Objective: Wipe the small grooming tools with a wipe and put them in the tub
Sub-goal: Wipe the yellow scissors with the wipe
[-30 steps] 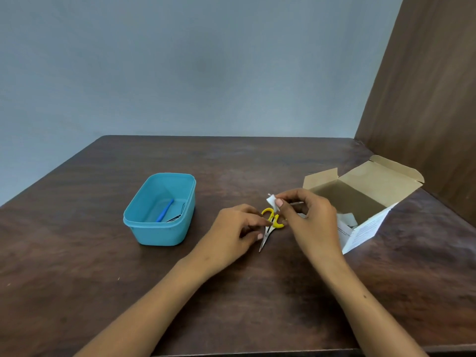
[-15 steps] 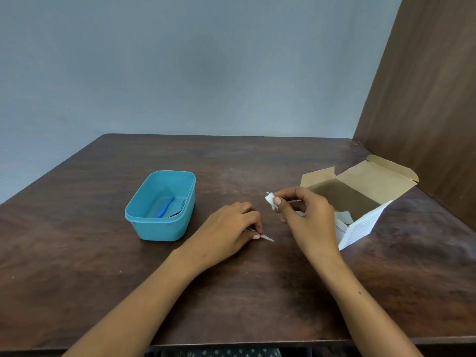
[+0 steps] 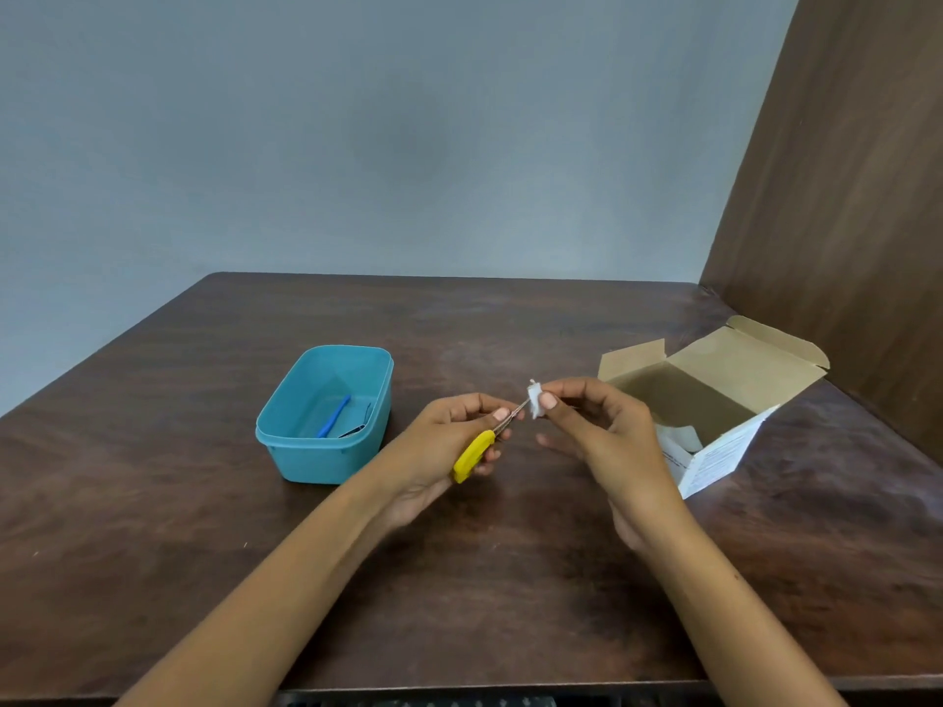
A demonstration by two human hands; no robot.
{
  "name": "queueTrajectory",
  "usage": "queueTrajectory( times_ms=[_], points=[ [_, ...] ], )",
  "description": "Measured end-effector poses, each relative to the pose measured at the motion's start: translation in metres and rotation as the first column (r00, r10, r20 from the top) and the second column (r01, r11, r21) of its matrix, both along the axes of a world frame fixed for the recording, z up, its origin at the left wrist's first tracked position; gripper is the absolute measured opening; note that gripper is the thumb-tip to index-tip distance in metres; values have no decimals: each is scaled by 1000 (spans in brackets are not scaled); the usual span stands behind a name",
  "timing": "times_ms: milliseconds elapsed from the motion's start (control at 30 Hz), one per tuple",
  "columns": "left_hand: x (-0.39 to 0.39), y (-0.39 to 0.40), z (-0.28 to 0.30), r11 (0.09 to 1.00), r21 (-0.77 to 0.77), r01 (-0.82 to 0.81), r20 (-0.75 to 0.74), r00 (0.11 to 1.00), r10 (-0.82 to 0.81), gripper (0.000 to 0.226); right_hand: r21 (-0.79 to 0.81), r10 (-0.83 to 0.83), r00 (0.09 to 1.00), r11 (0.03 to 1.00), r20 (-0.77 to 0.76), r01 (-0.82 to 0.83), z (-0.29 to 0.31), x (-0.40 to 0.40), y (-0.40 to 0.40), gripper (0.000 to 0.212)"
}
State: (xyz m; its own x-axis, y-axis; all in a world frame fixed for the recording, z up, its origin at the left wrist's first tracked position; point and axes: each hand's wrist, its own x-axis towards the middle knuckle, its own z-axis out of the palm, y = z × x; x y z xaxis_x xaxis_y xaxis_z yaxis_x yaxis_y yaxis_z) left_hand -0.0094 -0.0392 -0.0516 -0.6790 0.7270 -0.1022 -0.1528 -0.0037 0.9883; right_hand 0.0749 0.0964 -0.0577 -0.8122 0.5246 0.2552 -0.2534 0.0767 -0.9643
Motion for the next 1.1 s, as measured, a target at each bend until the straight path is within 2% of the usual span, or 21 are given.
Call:
queueTrajectory(
  times_ms=[133, 200, 300, 400, 467, 600, 667, 733, 800, 867, 900, 1000, 1100],
  points=[
    [1, -1, 5, 992, 126, 16, 269, 962, -49, 17, -141, 97, 995, 986, 38, -91, 0, 1, 0, 8],
    [1, -1, 6, 989, 143, 30, 334, 939, -77, 16, -227, 125, 991, 967, 39, -113, 1, 1, 0, 8],
    [2, -2, 6, 988, 145, 53, 352, 930, -102, 14, -287, 131, 991, 950, 24, -118, 2, 0, -1, 9],
    [0, -6, 4, 996, 77, 41, 274, 960, -61, 39, -296, 38, 999, 954, -2, -37, 3, -2, -1, 8],
    [1, -10, 4, 996, 72, 54, 193, 979, -67, 47, -293, -32, 999, 956, -12, 27, 3, -3, 0, 7],
    [4, -11, -3, 999, 54, 2, -92, 996, 3, 25, -261, -74, 997, 963, -24, 65, 4, -6, -1, 7],
    [5, -11, -6, 997, 61, -42, -155, 987, 51, 21, -229, -73, 997, 971, -12, 69, 2, -6, -1, 6],
    [4, -10, -7, 993, 58, -105, -186, 976, 114, 19, -142, -96, 995, 985, -13, 93, 0, -5, 0, 8],
    [3, -10, -9, 983, 49, -178, -243, 952, 184, 17, 121, -202, 978, 971, -50, 207, -4, -3, 0, 12],
    [4, -9, -11, 971, 44, -237, -338, 911, 238, 15, 426, -301, 943, 841, -143, 333, -5, -3, -3, 14],
    [5, -8, -13, 965, 39, -261, -384, 887, 256, 14, 513, -315, 932, 779, -180, 362, -5, -3, -5, 13],
    [8, -5, -15, 956, 33, -292, -473, 838, 272, 16, 629, -287, 932, 689, -220, 360, -7, -8, -9, 10],
    [9, -5, -16, 960, 37, -279, -499, 827, 260, 17, 712, -271, 930, 599, -250, 366, -8, -13, -9, 9]
  ],
)
